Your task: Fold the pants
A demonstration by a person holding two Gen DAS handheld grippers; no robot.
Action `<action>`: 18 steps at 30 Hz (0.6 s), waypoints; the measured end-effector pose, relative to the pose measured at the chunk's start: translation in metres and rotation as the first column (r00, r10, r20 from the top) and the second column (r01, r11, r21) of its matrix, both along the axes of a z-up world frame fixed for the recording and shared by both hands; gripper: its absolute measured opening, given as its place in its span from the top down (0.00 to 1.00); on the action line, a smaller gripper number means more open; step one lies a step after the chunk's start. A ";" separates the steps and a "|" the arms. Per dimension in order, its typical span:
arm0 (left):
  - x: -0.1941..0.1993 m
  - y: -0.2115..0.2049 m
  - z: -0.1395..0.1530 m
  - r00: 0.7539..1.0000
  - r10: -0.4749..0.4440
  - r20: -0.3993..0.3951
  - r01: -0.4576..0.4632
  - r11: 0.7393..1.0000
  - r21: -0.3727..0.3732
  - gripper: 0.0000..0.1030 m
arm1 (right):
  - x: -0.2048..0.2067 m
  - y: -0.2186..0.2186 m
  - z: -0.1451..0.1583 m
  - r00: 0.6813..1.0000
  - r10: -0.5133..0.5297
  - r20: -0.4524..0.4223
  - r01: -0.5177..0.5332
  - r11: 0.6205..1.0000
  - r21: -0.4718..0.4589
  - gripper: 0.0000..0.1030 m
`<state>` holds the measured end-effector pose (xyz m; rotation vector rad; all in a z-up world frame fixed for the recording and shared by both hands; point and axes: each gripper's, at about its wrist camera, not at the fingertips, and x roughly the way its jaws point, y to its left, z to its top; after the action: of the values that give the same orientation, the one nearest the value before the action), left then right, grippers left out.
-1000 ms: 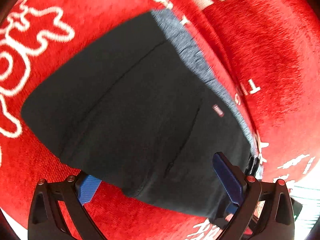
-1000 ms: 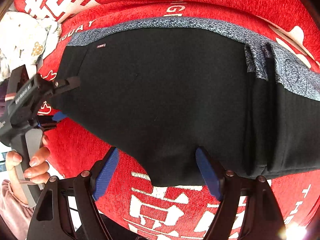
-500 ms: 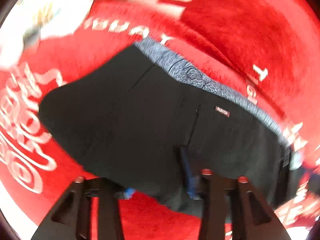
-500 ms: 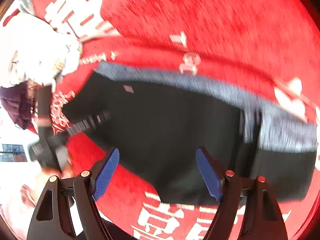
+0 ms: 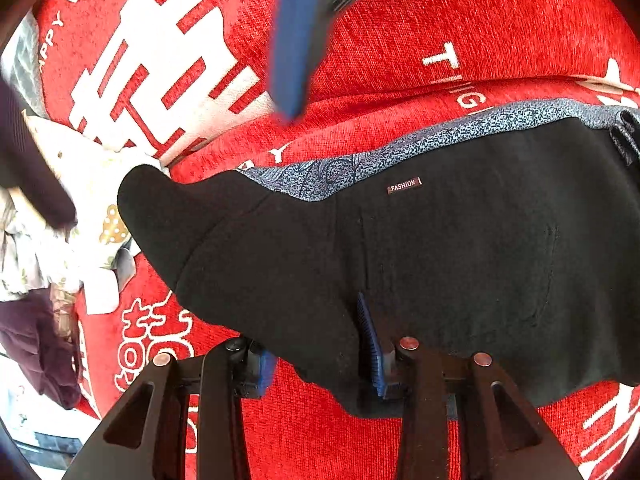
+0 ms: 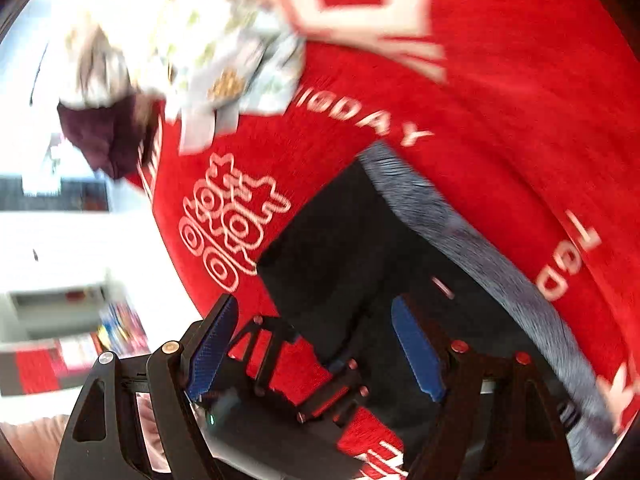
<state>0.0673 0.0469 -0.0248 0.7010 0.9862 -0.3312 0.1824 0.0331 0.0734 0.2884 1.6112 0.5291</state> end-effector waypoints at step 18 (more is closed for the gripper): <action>-0.025 -0.028 0.076 0.996 -0.057 0.069 0.064 0.993 -0.103 0.63 | -0.028 -0.063 0.018 0.975 -0.222 -0.004 0.218 0.954 0.208 0.80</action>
<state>0.0418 0.0186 0.0508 0.6426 0.8799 -0.4079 0.1545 -0.0302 0.0916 0.6102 1.4838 0.5263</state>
